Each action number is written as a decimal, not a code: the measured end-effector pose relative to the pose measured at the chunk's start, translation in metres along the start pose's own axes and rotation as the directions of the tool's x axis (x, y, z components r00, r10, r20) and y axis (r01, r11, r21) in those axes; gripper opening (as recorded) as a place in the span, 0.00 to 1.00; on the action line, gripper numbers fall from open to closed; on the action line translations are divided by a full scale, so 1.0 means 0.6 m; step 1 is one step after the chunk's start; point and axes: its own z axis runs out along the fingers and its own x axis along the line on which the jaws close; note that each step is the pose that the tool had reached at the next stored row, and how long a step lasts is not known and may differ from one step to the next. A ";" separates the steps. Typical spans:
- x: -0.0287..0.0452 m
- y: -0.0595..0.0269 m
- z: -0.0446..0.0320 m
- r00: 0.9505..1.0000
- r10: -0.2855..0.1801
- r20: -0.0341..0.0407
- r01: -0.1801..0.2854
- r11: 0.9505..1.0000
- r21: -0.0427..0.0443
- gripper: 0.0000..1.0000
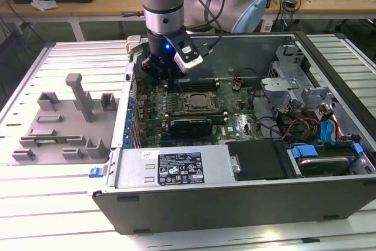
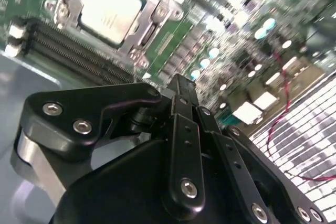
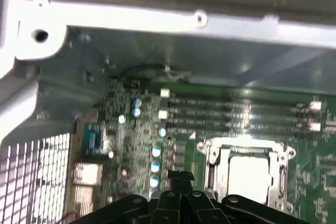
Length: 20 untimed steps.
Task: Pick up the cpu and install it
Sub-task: 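Install the first cpu locking lever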
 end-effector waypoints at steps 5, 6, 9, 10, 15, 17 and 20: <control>0.000 0.000 0.000 1.000 0.000 0.000 0.000 1.000 -0.004 0.11; 0.000 0.000 -0.002 1.000 0.000 0.000 0.000 1.000 -0.002 0.11; 0.000 0.001 -0.013 1.000 0.000 0.000 0.000 1.000 -0.002 0.11; 0.000 0.002 -0.015 1.000 0.001 0.000 -0.001 1.000 -0.003 0.11; -0.001 0.002 -0.015 1.000 0.002 0.004 -0.002 0.998 -0.058 0.11; -0.001 0.002 -0.015 1.000 0.003 0.006 -0.002 0.997 -0.083 0.11; -0.001 0.002 -0.015 1.000 0.004 0.008 -0.003 0.994 -0.112 0.11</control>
